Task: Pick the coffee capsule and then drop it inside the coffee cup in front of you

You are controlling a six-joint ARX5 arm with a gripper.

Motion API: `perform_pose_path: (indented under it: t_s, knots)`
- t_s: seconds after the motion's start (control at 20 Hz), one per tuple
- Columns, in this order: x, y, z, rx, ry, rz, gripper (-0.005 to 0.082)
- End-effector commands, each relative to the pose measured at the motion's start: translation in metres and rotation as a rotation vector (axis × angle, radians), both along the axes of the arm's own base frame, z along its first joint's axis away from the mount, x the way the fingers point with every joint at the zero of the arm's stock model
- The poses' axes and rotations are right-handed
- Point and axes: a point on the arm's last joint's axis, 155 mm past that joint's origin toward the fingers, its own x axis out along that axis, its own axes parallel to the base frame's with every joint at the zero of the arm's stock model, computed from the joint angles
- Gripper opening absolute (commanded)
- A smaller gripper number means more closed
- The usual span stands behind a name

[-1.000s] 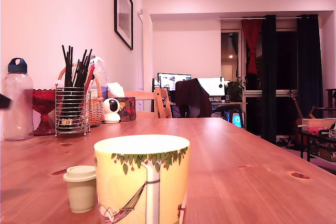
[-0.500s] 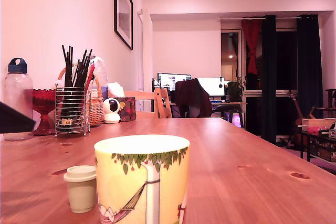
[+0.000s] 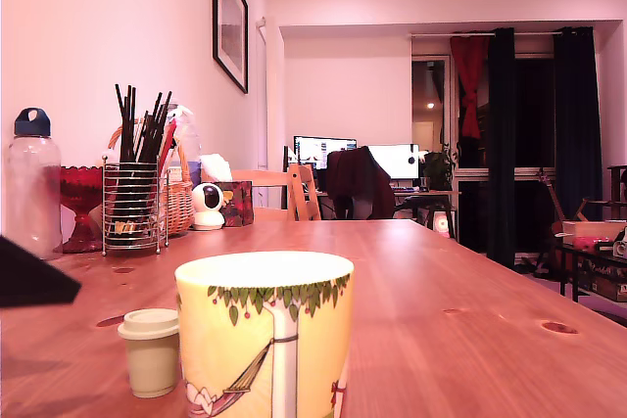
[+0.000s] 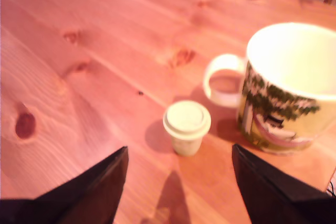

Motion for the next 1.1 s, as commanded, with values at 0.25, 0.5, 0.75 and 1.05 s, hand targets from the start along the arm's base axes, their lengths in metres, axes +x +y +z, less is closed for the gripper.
perform_pose_path:
  t_s: [0.25,0.5,0.75,1.05]
  knots:
    - [0.006,-0.006,-0.009,0.027,0.007,-0.024,0.0571]
    - [0.008,-0.009,-0.017,0.059,0.052,-0.037,0.0571]
    - [0.013,-0.012,-0.028,0.092,0.11,-0.038,0.0571]
    - [0.018,-0.016,-0.038,0.125,0.157,-0.046,0.0566]
